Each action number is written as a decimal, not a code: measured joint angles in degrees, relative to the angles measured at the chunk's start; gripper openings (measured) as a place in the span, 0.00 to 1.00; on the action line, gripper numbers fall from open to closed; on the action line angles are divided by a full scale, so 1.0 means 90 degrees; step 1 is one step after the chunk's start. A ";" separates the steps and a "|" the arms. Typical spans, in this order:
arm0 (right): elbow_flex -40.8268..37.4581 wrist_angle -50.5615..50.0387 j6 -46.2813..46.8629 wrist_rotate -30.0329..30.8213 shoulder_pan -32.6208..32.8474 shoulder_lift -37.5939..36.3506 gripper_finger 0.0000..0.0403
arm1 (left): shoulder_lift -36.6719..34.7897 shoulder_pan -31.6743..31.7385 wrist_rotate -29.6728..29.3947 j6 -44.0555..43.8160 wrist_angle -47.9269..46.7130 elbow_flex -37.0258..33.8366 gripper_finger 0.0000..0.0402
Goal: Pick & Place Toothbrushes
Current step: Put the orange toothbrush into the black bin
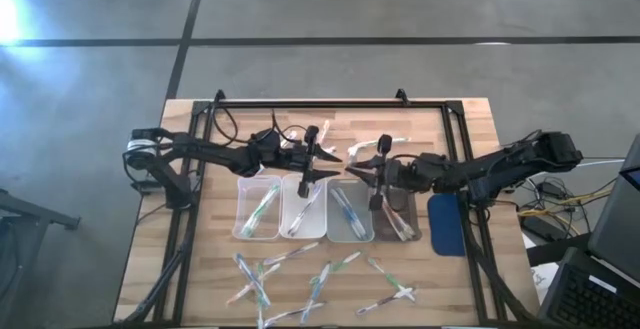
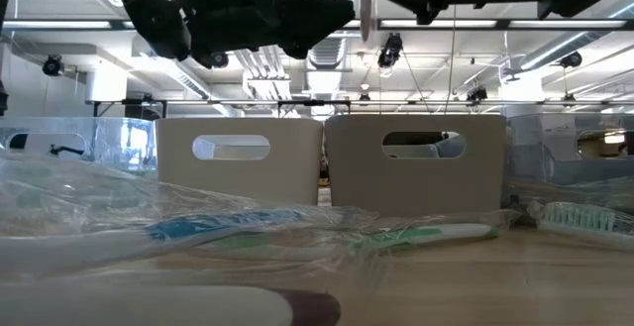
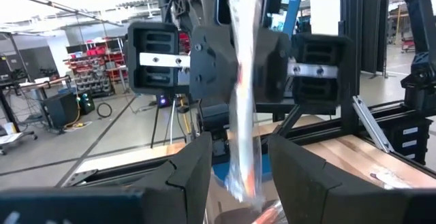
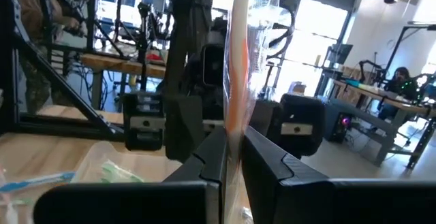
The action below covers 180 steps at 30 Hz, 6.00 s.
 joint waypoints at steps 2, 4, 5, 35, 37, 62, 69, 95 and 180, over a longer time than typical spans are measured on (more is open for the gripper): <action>0.0000 0.0276 -0.0071 0.0001 0.0000 0.0215 0.07 | -0.0001 0.0002 -0.0002 -0.0002 -0.0018 0.0000 0.38; 0.0000 0.0548 -0.0118 0.0001 0.0000 0.0376 0.07 | 0.0000 0.0002 -0.0002 -0.0022 -0.0046 0.0000 0.38; 0.0000 0.0634 -0.0122 0.0001 0.0000 0.0425 0.07 | 0.0000 0.0001 -0.0002 -0.0032 -0.0049 0.0000 0.38; 0.0634 0.0433 -0.0061 0.0026 -0.0005 0.1073 0.09 | 0.0000 -0.0068 0.0049 -0.0192 -0.0340 0.0000 0.06; 0.0634 0.0425 -0.0052 0.0025 -0.0005 0.1071 0.11 | 0.0000 -0.0068 0.0049 -0.0254 -0.0346 0.0000 0.06; 0.1572 -0.7725 0.2778 0.0450 0.0017 -0.2941 0.48 | -0.0005 -0.0095 -0.0389 0.0227 -0.6406 0.1923 0.07; 0.1635 -0.8088 0.2714 0.0109 0.0017 -0.3084 0.48 | -0.0002 -0.0095 -0.0743 0.0408 -0.9238 0.3023 0.07; 0.5240 -1.0588 0.0248 0.1796 0.1365 0.1488 0.26 | 0.0352 0.0046 0.0892 -0.1910 -1.1429 0.3708 0.07; 0.6115 -1.0509 -0.0288 0.3478 0.1711 0.2924 0.09 | 0.0454 -0.0037 0.2796 -0.2991 -0.9476 0.3701 0.22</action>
